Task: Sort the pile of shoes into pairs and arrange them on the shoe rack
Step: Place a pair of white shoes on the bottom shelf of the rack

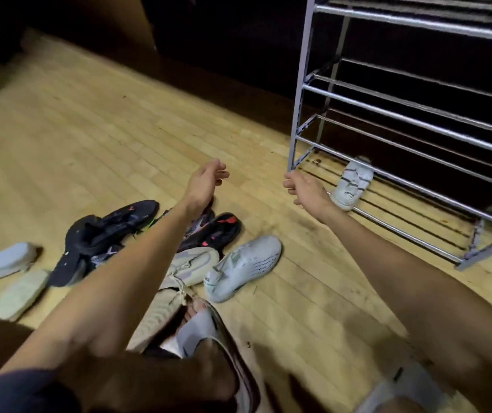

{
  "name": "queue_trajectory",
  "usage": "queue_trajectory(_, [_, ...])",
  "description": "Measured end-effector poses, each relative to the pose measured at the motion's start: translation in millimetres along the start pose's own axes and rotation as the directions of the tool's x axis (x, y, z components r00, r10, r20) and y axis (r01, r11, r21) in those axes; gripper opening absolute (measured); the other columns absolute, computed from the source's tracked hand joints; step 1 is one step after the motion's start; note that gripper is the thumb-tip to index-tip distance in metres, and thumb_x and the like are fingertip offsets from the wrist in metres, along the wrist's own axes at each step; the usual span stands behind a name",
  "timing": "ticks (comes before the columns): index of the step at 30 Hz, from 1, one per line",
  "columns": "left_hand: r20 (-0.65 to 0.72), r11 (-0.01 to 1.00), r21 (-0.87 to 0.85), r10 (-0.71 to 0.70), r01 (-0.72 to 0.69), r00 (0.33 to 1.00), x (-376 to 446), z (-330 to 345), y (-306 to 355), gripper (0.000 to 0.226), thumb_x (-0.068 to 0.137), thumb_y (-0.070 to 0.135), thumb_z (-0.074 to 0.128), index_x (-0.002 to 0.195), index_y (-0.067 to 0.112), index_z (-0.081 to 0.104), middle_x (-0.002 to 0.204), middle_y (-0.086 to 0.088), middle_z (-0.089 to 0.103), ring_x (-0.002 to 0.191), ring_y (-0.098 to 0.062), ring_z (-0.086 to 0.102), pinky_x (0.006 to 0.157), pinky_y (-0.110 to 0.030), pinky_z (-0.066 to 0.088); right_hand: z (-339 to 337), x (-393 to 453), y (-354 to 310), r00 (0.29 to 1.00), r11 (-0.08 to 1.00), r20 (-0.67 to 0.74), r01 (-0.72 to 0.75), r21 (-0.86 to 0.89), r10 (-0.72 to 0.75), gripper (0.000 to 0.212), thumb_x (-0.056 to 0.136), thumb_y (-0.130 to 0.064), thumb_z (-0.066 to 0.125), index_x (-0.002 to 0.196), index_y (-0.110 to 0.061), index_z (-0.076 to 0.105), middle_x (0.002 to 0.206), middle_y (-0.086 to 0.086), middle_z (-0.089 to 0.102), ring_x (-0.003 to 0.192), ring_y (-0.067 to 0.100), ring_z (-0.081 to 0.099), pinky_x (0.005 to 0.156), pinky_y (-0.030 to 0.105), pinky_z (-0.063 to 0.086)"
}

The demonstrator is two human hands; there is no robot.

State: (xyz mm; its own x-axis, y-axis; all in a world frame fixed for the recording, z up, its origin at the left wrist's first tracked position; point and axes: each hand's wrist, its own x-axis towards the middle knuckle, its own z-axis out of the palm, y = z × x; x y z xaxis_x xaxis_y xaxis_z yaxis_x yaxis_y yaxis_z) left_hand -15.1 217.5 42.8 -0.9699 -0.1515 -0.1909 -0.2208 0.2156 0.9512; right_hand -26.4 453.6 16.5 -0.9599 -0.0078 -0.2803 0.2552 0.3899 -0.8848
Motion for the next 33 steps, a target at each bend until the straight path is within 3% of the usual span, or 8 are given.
queue_trajectory(3, [-0.026, 0.999, 0.005, 0.042, -0.041, 0.999, -14, -31, 9, 0.044, 0.104, 0.043, 0.030, 0.121, 0.015, 0.060, 0.117, -0.003, 0.067, 0.105, -0.019, 0.057, 0.085, -0.031, 0.041, 20, -13, -28, 0.998, 0.998, 0.033, 0.057, -0.006, -0.057, 0.043, 0.083, -0.064, 0.039, 0.101, -0.035, 0.065, 0.105, -0.013, 0.069, 0.102, 0.012, 0.063, 0.101, 0.047, 0.048])
queue_trajectory(7, [-0.055, 0.997, 0.007, 0.074, -0.074, 0.996, -30, -65, 7, 0.044, 0.103, 0.045, 0.029, 0.119, 0.018, 0.061, 0.115, 0.000, 0.068, 0.102, -0.015, 0.059, 0.085, -0.031, 0.042, 54, -29, -60, 0.982, 0.987, 0.102, 0.158, -0.015, -0.156, 0.038, 0.081, -0.065, 0.038, 0.090, -0.038, 0.064, 0.101, -0.018, 0.068, 0.098, 0.007, 0.062, 0.100, 0.047, 0.049])
queue_trajectory(14, [-0.160, 0.998, 0.005, 0.064, -0.065, 0.985, -58, -140, -14, 0.050, 0.105, 0.044, 0.024, 0.122, 0.013, 0.059, 0.117, -0.003, 0.066, 0.105, -0.017, 0.057, 0.077, -0.022, 0.040, 119, -56, -89, 0.951, 0.974, 0.239, 0.219, -0.063, -0.198, 0.048, 0.075, -0.072, 0.029, 0.092, -0.040, 0.060, 0.119, -0.011, 0.066, 0.114, 0.016, 0.059, 0.106, 0.046, 0.044])
queue_trajectory(18, [-0.208, 1.000, 0.007, 0.026, -0.025, 0.978, -70, -176, -28, 0.052, 0.105, 0.046, 0.024, 0.124, 0.012, 0.058, 0.120, -0.005, 0.065, 0.112, -0.023, 0.056, 0.095, -0.035, 0.044, 151, -63, -102, 0.940, 0.969, 0.279, 0.230, -0.086, -0.198, 0.058, 0.079, -0.069, 0.029, 0.115, -0.037, 0.060, 0.126, -0.008, 0.065, 0.118, 0.018, 0.057, 0.108, 0.048, 0.042])
queue_trajectory(20, [-0.224, 1.000, -0.007, 0.019, -0.021, 0.974, -77, -189, -40, 0.050, 0.104, 0.045, 0.026, 0.122, 0.012, 0.058, 0.119, -0.007, 0.065, 0.114, -0.023, 0.058, 0.104, -0.040, 0.043, 167, -63, -106, 0.937, 0.970, 0.300, 0.219, -0.107, -0.179, 0.062, 0.076, -0.072, 0.028, 0.115, -0.036, 0.061, 0.126, -0.008, 0.065, 0.118, 0.018, 0.058, 0.108, 0.049, 0.042])
queue_trajectory(25, [-0.245, 0.995, 0.047, -0.071, 0.085, 0.967, -100, -201, -100, 0.053, 0.100, 0.050, 0.031, 0.123, 0.011, 0.060, 0.123, -0.008, 0.066, 0.115, -0.020, 0.059, 0.107, -0.043, 0.041, 208, -56, -94, 0.931, 0.986, 0.343, 0.154, -0.067, -0.122, 0.062, 0.073, -0.075, 0.031, 0.110, -0.037, 0.064, 0.108, -0.018, 0.068, 0.098, 0.003, 0.063, 0.106, 0.048, 0.045])
queue_trajectory(28, [-0.302, 0.983, 0.044, -0.157, 0.178, 0.940, -113, -207, -135, 0.049, 0.099, 0.052, 0.033, 0.116, 0.015, 0.060, 0.120, -0.008, 0.066, 0.112, -0.021, 0.059, 0.106, -0.044, 0.041, 231, -55, -79, 0.906, 0.985, 0.410, 0.149, -0.082, -0.103, 0.077, 0.072, -0.080, 0.028, 0.123, -0.034, 0.063, 0.098, -0.025, 0.067, 0.097, 0.003, 0.063, 0.107, 0.047, 0.045])
queue_trajectory(33, [-0.368, 0.956, 0.089, -0.228, 0.278, 0.901, -121, -224, -156, 0.040, 0.099, 0.054, 0.034, 0.101, 0.023, 0.059, 0.105, -0.001, 0.066, 0.107, -0.022, 0.060, 0.099, -0.043, 0.045, 249, -44, -77, 0.879, 0.990, 0.471, 0.123, -0.071, -0.075, 0.087, 0.068, -0.080, 0.029, 0.130, -0.027, 0.060, 0.112, -0.016, 0.069, 0.096, 0.000, 0.062, 0.093, 0.037, 0.051])
